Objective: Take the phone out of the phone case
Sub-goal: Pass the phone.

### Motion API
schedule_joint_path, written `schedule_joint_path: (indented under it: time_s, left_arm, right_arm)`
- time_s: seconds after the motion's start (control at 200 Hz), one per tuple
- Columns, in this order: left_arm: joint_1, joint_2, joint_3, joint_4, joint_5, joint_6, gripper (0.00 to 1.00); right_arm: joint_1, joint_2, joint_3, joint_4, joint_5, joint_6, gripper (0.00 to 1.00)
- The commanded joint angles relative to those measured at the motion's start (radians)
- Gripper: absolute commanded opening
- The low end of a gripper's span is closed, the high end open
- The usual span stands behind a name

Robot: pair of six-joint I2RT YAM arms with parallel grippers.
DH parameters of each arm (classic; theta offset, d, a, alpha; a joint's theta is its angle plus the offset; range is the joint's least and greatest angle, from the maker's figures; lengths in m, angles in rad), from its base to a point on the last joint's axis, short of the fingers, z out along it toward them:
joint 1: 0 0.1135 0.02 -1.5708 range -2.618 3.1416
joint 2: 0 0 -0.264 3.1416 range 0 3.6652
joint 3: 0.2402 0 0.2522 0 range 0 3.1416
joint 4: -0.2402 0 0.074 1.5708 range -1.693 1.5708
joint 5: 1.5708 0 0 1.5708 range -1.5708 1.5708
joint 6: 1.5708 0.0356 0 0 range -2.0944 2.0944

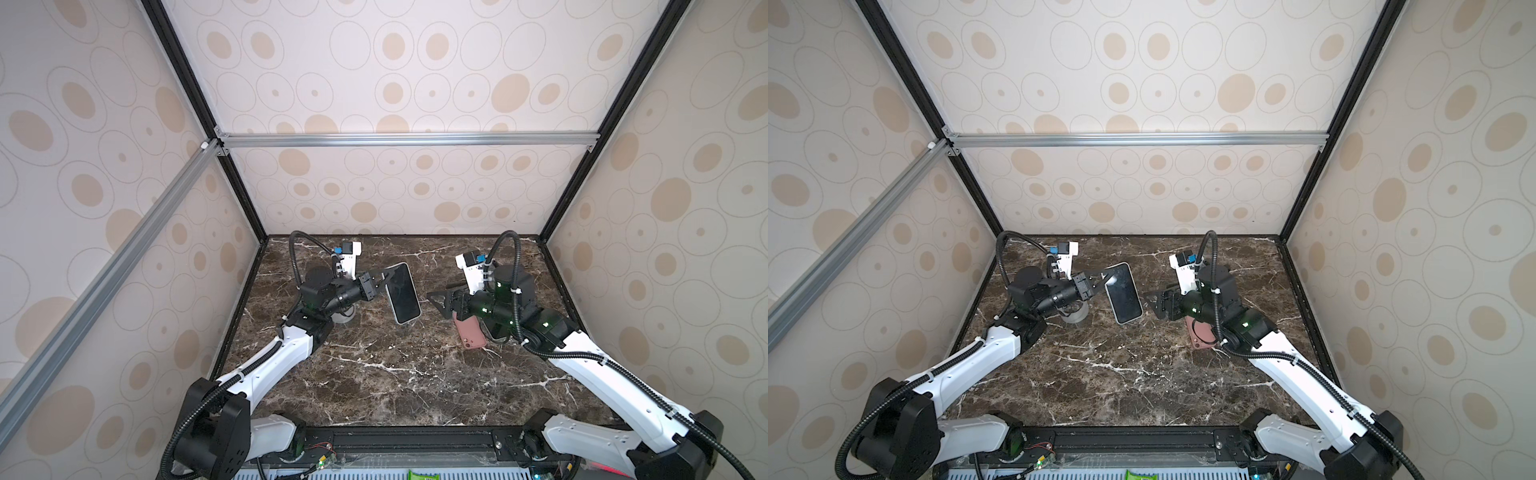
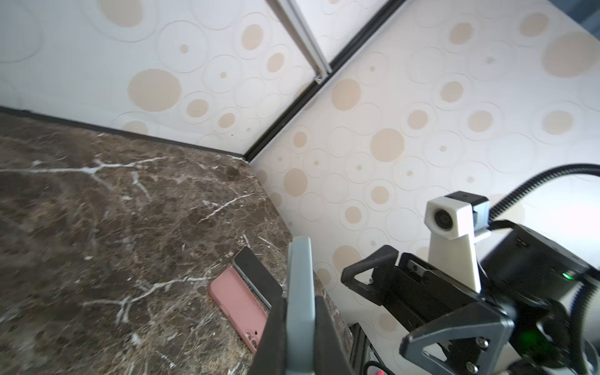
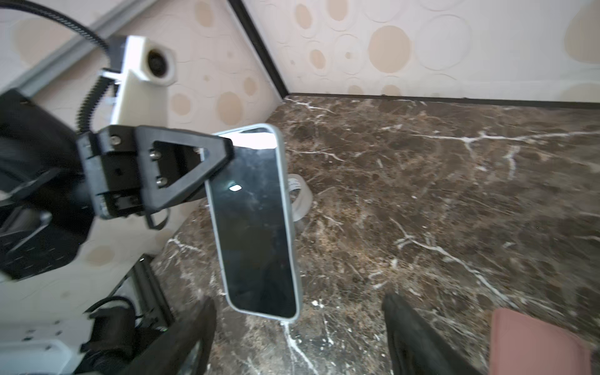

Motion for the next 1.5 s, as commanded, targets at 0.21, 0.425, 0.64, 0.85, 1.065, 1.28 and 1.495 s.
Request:
schedule_joint_path:
  time_s: [0.21,0.425,0.64,0.85,1.065,1.28,1.495]
  left_arm:
    - [0.001,-0.005,0.079,0.504,0.241,-0.215,0.0]
    - [-0.002,-0.03,0.081,0.482,0.216,-0.21,0.0]
    - [-0.024,-0.047,0.094,0.514,0.171,-0.224,0.0]
    - [-0.024,-0.069,0.097,0.581,0.091,-0.276,0.0]
    - [-0.024,-0.093,0.097,0.578,0.028,-0.272,0.0]
    - [-0.024,-0.106,0.091,0.576,-0.061,-0.273,0.0]
    - [-0.026,-0.087,0.084,0.63,-0.072,-0.308,0.0]
  right_arm:
    - [-0.001,0.024,0.045,0.183,-0.262,0.036,0.77]
    - [0.0,0.072,0.021,0.426,-0.409,0.205,0.66]
    - [0.001,0.104,-0.022,0.605,-0.436,0.329,0.54]
    - [0.001,0.078,-0.051,0.663,-0.428,0.376,0.49]
    - [0.002,0.055,-0.072,0.713,-0.444,0.428,0.4]
    - [0.004,0.067,-0.071,0.792,-0.456,0.494,0.34]
    - [0.015,0.103,-0.058,0.869,-0.461,0.556,0.27]
